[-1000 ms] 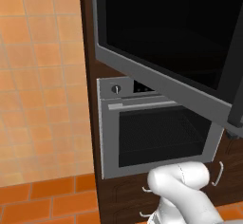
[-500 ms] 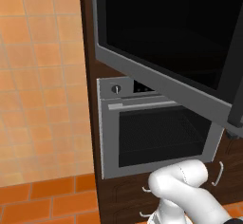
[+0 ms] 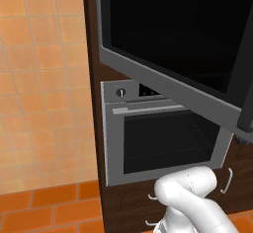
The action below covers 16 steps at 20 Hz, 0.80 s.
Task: Open the microwave, place the bowl with waffle inside the microwave, then close the microwave door and turn it on.
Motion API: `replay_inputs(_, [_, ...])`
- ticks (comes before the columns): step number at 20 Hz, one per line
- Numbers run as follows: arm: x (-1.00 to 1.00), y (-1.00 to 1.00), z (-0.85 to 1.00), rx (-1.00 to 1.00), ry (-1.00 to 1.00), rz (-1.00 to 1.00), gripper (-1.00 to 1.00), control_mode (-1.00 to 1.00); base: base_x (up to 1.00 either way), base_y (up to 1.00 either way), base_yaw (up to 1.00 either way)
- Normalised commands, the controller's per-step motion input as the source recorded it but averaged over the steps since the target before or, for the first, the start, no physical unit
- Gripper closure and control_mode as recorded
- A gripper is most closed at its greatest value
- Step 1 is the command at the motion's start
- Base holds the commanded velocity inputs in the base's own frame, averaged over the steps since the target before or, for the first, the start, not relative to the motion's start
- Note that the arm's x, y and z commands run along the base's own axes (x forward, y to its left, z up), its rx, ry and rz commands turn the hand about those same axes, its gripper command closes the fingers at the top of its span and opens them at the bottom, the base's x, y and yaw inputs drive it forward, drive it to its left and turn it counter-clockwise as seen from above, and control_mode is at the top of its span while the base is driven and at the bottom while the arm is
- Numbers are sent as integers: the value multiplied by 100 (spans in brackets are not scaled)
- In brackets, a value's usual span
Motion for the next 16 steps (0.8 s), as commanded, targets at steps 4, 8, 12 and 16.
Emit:
replay_inputs(4, [54, -2, -3, 6, 0, 2, -100, -100, 0, 0, 0])
replay_inputs(8, [59, -5, -1, 13, 2, 11, -100, -100, 0, 0, 0])
replay_inputs(12, [49, 20, -1, 7, 4, 3, -100, -100, 0, 0, 0])
replay_inputs(16, [5, 43, 0, 2, 0, 0, -100, -100, 0, 0, 0])
